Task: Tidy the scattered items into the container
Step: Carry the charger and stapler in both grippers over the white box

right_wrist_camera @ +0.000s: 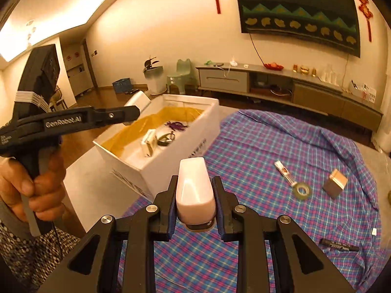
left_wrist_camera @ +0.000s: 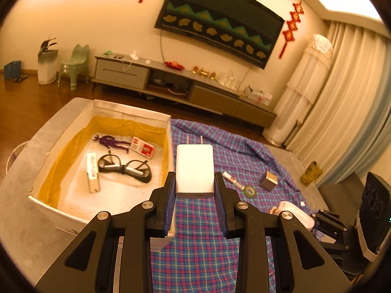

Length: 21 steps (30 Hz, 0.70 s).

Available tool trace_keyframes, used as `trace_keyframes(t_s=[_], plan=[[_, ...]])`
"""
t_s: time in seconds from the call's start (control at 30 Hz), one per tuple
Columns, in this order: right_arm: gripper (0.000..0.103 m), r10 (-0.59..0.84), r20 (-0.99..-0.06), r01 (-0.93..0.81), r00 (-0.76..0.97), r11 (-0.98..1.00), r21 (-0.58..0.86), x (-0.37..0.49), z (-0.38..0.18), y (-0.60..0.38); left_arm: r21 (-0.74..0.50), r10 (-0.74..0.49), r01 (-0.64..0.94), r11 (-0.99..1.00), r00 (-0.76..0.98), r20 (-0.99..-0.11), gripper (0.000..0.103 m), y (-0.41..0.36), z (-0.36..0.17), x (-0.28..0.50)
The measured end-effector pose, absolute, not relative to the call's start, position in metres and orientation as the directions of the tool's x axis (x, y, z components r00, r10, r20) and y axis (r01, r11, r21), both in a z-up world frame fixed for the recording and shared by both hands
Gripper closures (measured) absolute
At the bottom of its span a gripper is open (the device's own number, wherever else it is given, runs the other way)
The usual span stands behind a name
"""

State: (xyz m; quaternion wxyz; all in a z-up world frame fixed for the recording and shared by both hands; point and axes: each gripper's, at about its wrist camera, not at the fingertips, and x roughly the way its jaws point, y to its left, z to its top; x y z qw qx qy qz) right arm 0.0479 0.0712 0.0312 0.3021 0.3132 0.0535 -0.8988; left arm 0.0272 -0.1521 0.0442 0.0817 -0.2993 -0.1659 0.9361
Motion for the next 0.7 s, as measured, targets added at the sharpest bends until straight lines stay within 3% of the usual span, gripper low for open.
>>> trace_keyframes(t_s=[0.23, 0.3, 0.7], plan=[[0.076, -0.516, -0.584, 0.593, -0.627, -0.802, 0.072, 0.051, 0.044, 0.044, -0.403, 0.233, -0.017, -0.915, -0.837, -0.495, 0.073, -0.19, 0.023, 0.023], [0.076, -0.517, -0.583, 0.597, -0.627, -0.799, 0.067, 0.051, 0.045, 0.038, -0.42, 0.234, 0.017, -0.908, -0.808, -0.541, 0.073, -0.199, 0.013, 0.014], [0.076, -0.561, -0.591, 0.661, -0.58, -0.748, 0.059, 0.024, 0.048, -0.025, -0.479, 0.205, 0.085, -0.874, -0.828, -0.521, 0.073, -0.247, 0.008, 0.01]])
